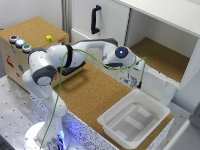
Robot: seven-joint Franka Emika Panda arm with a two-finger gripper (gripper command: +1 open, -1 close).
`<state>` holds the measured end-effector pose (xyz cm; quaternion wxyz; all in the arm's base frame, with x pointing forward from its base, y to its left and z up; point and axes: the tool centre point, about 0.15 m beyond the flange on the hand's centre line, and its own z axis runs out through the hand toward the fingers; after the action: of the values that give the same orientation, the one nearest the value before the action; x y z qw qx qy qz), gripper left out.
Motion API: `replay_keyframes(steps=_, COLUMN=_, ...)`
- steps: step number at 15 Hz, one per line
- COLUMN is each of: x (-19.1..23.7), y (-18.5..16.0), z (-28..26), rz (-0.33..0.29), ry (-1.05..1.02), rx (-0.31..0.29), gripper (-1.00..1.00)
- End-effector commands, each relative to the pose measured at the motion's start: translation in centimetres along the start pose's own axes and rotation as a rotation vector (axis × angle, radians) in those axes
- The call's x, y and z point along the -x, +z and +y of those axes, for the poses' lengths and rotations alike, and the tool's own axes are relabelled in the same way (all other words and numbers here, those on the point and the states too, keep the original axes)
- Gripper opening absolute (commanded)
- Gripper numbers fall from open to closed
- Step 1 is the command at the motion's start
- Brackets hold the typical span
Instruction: Put the purple block inside the right cabinet
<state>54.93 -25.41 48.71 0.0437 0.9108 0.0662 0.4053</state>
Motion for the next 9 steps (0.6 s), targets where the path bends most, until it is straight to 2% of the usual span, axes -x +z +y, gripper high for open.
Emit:
replay_keyframes(steps=1, x=-6.0, y=6.7, z=2.0, rz=-0.078, ry=-0.018, rx=-0.046, gripper=-1.00)
replay_keyframes(steps=5, x=-7.2, y=9.0, z=3.2, rz=-0.089, ry=0.000, rx=-0.053, gripper=-1.00)
replay_keyframes(steps=9, x=-6.5, y=11.5, z=3.8, rz=-0.151, ry=0.014, rx=-0.064, gripper=-1.00)
